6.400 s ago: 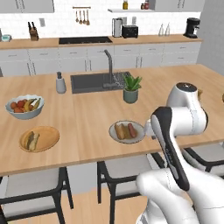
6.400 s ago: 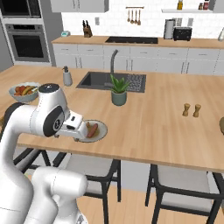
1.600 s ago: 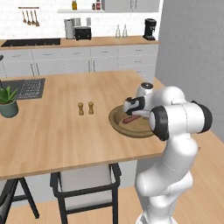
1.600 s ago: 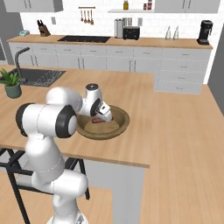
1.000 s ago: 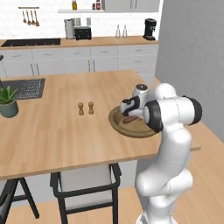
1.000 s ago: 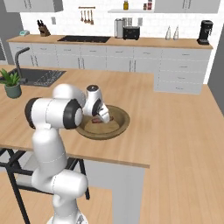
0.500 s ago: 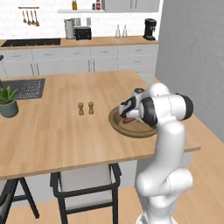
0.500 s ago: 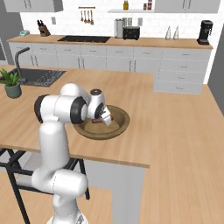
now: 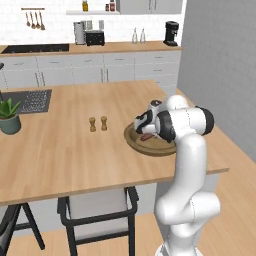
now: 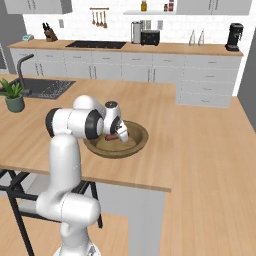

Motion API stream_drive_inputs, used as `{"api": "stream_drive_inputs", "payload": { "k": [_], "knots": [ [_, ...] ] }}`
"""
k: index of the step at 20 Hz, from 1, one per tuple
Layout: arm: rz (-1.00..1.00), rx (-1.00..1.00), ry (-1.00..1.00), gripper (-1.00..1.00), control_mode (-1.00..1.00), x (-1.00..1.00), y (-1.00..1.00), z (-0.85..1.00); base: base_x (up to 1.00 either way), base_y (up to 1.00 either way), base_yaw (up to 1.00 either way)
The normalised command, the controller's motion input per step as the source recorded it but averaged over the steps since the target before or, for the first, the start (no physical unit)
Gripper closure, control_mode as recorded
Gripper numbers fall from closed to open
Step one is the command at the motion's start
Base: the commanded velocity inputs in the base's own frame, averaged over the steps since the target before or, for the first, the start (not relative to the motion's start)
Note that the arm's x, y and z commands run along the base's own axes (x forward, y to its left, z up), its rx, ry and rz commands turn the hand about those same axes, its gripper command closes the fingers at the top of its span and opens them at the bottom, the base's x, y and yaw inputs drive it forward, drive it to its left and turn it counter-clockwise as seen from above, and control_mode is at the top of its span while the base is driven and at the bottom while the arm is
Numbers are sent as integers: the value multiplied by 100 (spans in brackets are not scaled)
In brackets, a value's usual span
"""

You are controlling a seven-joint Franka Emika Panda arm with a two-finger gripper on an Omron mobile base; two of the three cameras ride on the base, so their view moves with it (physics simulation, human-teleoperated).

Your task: Place one bun and one sausage from the bowl on each plate.

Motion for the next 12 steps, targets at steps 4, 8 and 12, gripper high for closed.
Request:
{"api": "stream_drive_inputs", "payload": {
  "k": [4, 8, 12],
  "knots": [
    [0, 0, 0, 100, -100, 0, 0, -37, 0, 0, 0],
    [0, 0, 0, 100, -100, 0, 0, -1, 0, 0, 0],
    [0, 0, 0, 100, -100, -7, -2, 1, 0, 0, 0]
  ]
}}
